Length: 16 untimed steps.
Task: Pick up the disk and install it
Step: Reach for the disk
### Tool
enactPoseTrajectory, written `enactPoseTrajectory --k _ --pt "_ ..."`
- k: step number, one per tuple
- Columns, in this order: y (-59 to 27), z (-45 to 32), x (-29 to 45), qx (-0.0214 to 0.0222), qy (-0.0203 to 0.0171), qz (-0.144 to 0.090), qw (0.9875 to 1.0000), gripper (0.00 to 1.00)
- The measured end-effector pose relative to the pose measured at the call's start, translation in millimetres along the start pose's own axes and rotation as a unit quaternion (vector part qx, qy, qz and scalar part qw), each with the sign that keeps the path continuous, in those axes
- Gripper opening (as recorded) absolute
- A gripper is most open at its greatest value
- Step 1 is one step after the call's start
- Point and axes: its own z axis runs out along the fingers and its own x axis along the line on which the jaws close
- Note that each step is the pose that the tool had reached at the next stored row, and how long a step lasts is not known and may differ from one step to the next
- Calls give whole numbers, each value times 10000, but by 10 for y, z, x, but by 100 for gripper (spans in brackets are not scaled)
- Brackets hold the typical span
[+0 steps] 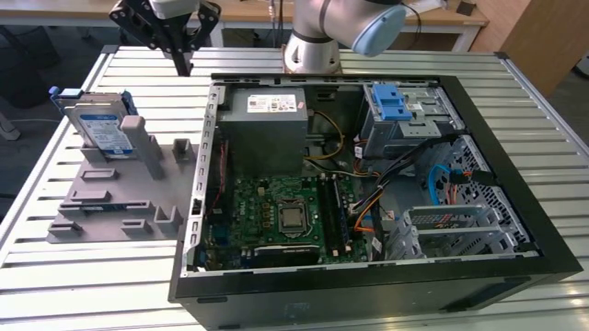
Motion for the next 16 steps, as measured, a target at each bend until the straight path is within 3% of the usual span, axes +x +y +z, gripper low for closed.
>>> enactPoseTrajectory --k 16 --pt "45 2 215 0 0 1 10000 11"
